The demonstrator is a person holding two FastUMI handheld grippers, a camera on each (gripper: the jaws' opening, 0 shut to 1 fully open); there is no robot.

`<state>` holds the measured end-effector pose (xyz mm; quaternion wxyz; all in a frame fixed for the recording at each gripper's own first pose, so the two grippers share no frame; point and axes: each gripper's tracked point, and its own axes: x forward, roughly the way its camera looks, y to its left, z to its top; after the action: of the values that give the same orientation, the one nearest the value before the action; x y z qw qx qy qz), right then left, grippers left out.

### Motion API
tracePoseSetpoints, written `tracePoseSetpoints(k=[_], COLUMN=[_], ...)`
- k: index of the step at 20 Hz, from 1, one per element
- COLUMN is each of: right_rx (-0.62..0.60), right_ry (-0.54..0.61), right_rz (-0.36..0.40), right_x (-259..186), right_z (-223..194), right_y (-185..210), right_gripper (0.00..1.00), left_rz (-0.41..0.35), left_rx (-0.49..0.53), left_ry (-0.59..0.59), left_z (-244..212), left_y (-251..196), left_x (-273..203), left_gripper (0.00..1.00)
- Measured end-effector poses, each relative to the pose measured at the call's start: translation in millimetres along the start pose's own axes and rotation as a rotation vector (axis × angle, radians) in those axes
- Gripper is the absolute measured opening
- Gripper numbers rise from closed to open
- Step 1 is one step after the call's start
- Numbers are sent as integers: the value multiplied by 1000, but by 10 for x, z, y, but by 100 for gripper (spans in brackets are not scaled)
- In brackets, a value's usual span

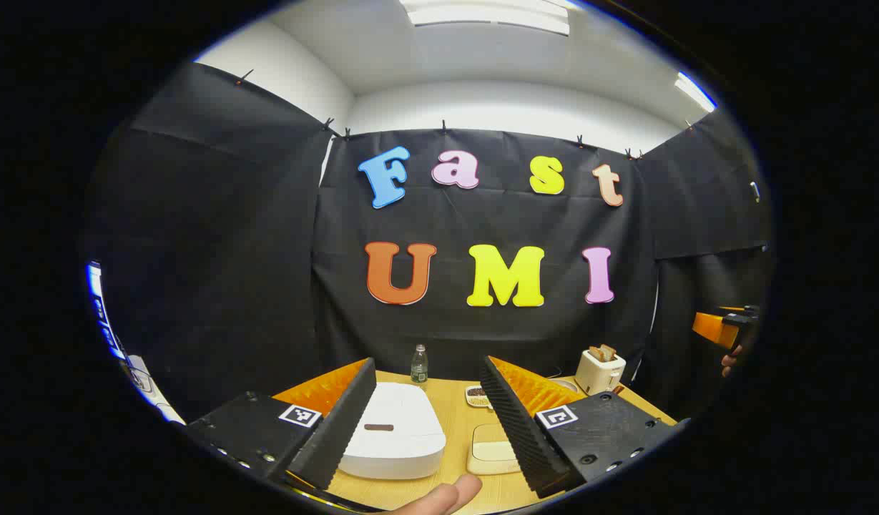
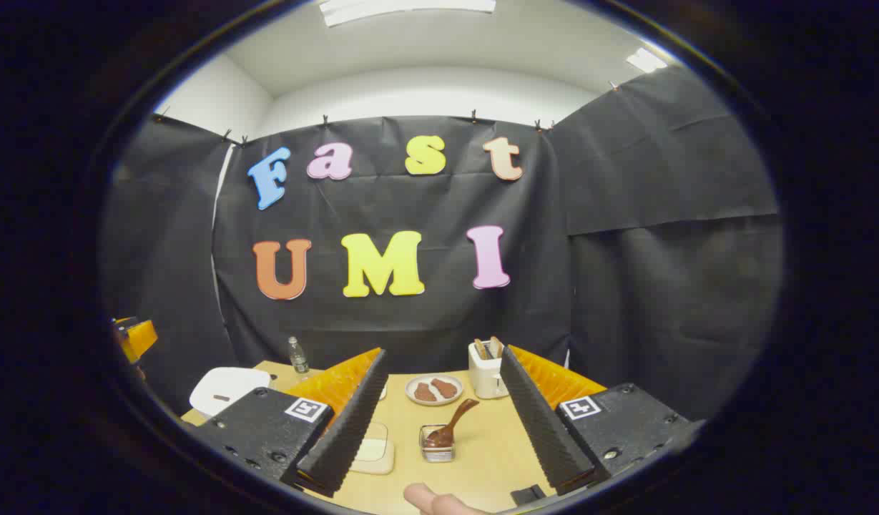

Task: Close the left gripper, press the button to open the rice cooker; take a wooden spoon from the chopstick holder with the right hand, scoop a spoonful of rice and pour it into the rice cooker, then put the wooden spoon back into the chopstick holder.

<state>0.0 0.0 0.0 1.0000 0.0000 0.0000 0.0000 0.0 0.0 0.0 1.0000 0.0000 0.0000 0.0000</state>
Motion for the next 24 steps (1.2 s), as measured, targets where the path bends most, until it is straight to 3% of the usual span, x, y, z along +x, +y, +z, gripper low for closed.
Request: tracePoseSetpoints(k=[12, 16, 18, 22, 23, 24], right_rx=[9, 15, 15, 29, 28, 28], right_ry=[10, -1, 0, -18, -14, -4], right_rz=[-6, -9, -1, -29, -26, -18], right_x=[24, 93, 122, 211, 231, 243], right_z=[-55, -81, -103, -122, -144, -190], right_y=[-248, -280, -291, -419, -425, -420], right_gripper=[100, 100, 99, 99, 100, 100], left_rz=[-2, -36, -39, -34, -30, -35], left_rx=[23, 26, 52, 72, 73, 71], left_ry=[22, -21, -44, -12, -6, 2], left_z=[-143, -136, -165, -326, -353, -374], left_y=[-57, -48, -14, 48, 83, 83], left_x=[82, 147, 202, 299, 329, 376], left_gripper=[94, 93, 67, 58, 59, 51])
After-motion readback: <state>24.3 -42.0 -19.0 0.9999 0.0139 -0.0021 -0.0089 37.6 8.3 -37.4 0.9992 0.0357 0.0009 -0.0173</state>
